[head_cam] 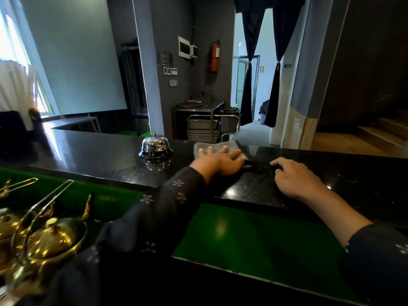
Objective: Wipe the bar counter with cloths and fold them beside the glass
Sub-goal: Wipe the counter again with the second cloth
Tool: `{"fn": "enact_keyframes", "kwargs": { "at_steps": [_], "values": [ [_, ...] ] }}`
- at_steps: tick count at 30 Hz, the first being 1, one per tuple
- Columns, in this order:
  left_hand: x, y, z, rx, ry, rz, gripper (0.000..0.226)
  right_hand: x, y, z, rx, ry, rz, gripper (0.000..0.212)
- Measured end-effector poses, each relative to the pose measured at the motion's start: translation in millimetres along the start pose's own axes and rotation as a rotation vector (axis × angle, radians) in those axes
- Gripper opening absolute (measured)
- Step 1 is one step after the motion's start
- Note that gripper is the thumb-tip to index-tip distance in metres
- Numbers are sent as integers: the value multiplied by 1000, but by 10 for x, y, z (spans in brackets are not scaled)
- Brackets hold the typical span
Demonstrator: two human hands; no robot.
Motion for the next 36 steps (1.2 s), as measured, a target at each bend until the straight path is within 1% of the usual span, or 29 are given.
{"fn": "enact_keyframes", "kwargs": {
  "at_steps": [2, 4, 6, 7, 8, 9, 10, 11, 12, 13, 14, 15, 17, 20, 21, 22, 24, 26, 28, 32, 36],
  "values": [
    [44, 360, 92, 96, -4, 4, 59, -23, 22, -19, 12, 48, -53, 39],
    [90, 583, 160, 169, -16, 29, 57, -104, 43, -24, 36, 152, -167, 38],
    [87, 595, 220, 221, -6, 116, 57, -278, 64, 12, 30, 367, -306, 38],
    [44, 522, 249, 244, 25, 193, 56, -375, 41, 50, -17, 492, -352, 37],
    [-28, 390, 278, 249, 80, 261, 56, -449, -27, 67, -93, 566, -357, 37],
    [-108, 197, 302, 224, 155, 293, 54, -463, -146, 41, -182, 555, -335, 38],
    [-178, -47, 323, 169, 230, 281, 51, -404, -300, -17, -272, 454, -311, 38],
    [-224, -318, 336, 99, 278, 242, 50, -258, -457, -101, -324, 281, -256, 40],
    [-234, -598, 349, 27, 278, 193, 51, -54, -592, -180, -337, 84, -154, 48],
    [-211, -851, 361, -31, 238, 149, 54, 159, -681, -247, -330, -81, -25, 60],
    [-171, -1055, 367, -67, 188, 123, 56, 339, -729, -301, -295, -192, 102, 68],
    [-129, -1196, 367, -83, 148, 123, 58, 472, -742, -352, -254, -252, 199, 73],
    [-61, -1313, 324, -72, 115, 147, 58, 577, -712, -465, -198, -281, 280, 80],
    [-15, -1334, 252, -56, 125, 120, 58, 548, -558, -726, -83, -281, 287, 96],
    [-4, -1334, 238, -53, 128, 115, 58, 536, -509, -820, -41, -278, 296, 97],
    [8, -1343, 225, -51, 131, 116, 58, 544, -476, -913, -10, -273, 313, 93],
    [17, -1358, 220, -46, 141, 124, 57, 606, -535, -1062, -2, -255, 336, 79],
    [13, -1351, 234, -38, 140, 137, 57, 709, -732, -1129, -69, -251, 337, 66],
    [1, -1339, 242, -35, 142, 146, 56, 831, -976, -1114, -176, -263, 331, 59],
    [-46, -1332, 305, -53, 144, 198, 53, 956, -1306, -895, -322, -291, 302, 54],
    [-79, -1309, 406, -61, 141, 238, 51, 917, -1340, -512, -423, -321, 253, 56]
  ]
}}
Point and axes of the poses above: each hand's wrist, its own z-axis away from the middle knuckle, its own x-axis out of the palm, y = z × x, the point moved 6 cm from there along -z, towards the middle knuckle, and after that the axes turned 6 degrees about -x, right-handed, at the moved point
